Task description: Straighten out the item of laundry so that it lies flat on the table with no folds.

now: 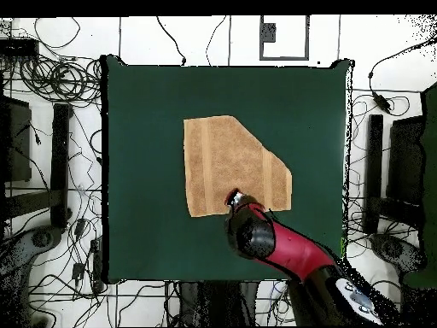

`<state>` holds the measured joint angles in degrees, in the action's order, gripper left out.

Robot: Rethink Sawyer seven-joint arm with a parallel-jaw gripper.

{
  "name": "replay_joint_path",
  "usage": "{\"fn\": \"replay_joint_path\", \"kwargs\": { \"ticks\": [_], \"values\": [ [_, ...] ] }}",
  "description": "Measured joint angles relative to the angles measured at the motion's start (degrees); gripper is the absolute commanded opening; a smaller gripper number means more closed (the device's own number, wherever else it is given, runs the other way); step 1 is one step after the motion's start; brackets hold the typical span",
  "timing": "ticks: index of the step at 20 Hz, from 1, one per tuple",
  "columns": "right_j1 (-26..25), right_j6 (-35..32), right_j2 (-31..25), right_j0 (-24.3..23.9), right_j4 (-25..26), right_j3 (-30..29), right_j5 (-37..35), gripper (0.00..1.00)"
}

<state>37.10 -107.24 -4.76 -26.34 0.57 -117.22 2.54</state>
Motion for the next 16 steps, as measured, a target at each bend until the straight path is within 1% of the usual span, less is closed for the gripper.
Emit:
{"fn": "replay_joint_path", "kwargs": {
  "ticks": [2, 3, 5, 7, 11, 14, 16],
  "values": [
    [-0.5, 0.0, 0.7, -0.8, 2.3, 1.4, 1.8, 1.00],
    [-1.1, 0.0, 0.8, -2.7, 5.7, 3.4, 4.4, 1.00],
    [-1.7, 0.0, 0.7, -4.3, 8.0, 4.8, 6.1, 1.00],
    [-2.5, 0.0, 0.2, -7.5, 11.7, 7.2, 8.2, 1.00],
    [-3.9, 0.0, -0.2, -11.6, 15.6, 10.4, 9.1, 1.00],
    [-4.9, 0.0, -2.7, -15.4, 19.1, 12.1, 9.1, 1.00],
    [-5.9, 0.0, -5.7, -18.5, 21.8, 13.0, 9.1, 1.00]
  ]
}}
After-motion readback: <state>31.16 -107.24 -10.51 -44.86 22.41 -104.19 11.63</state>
